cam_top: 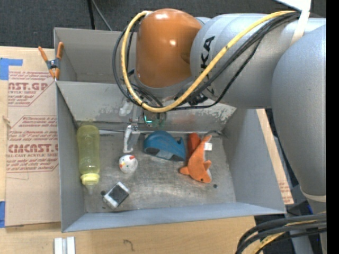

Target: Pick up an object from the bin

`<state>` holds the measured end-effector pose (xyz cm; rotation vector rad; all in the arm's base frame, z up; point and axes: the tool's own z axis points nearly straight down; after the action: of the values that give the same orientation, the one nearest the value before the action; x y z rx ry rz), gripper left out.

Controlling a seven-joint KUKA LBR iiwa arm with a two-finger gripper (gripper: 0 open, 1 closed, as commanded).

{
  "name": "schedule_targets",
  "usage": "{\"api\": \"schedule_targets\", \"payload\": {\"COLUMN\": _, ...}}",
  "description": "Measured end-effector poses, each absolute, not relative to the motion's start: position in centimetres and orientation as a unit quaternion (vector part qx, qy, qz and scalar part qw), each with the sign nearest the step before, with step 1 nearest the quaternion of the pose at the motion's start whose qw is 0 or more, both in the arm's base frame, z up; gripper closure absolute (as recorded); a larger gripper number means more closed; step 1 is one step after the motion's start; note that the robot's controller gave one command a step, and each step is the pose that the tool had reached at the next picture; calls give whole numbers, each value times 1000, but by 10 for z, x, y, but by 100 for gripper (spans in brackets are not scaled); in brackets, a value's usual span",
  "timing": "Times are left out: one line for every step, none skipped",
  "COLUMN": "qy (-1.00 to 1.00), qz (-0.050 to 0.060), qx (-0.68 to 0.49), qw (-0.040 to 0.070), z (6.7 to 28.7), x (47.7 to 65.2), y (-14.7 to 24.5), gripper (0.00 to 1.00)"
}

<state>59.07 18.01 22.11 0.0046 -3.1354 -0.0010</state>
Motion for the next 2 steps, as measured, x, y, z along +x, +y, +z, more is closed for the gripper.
{"api": "schedule_targets", "payload": {"qy": -1000, "qz": -1, "qx": 0, "qw": -1, "z": 226, "x": 592, "y": 179, "gripper": 0}}
{"api": "schedule_targets", "payload": {"qy": -998, "qz": 0, "qx": 61, "qw": -2, "z": 178, "x": 582, "y": 169, "gripper": 0}}
